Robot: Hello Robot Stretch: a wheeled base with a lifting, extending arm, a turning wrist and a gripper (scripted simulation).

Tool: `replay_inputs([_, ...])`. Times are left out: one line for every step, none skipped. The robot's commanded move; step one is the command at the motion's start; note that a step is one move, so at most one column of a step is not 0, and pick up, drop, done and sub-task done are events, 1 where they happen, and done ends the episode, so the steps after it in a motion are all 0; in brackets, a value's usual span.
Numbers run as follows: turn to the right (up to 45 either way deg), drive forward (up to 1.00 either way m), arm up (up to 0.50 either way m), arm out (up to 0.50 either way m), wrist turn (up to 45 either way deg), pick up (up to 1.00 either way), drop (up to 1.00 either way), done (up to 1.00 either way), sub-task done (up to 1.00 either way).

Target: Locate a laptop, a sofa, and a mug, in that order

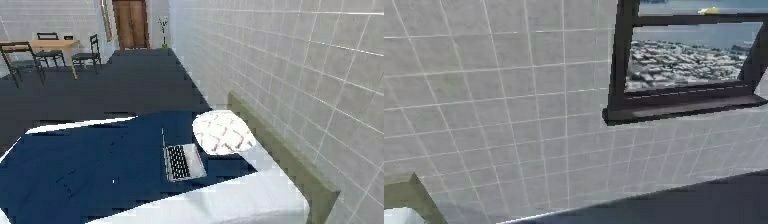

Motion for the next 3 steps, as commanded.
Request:
replay_inputs([-45.0, 0.0, 0.0, 0.0, 0.0, 0.0, 0.0, 0.0, 0.0])
replay_inputs([-45.0, 0.0, 0.0, 0.0, 0.0, 0.0, 0.0, 0.0, 0.0])
replay_inputs([-27.0, 0.0, 0.0, 0.0, 0.0, 0.0, 0.0, 0.0, 0.0])
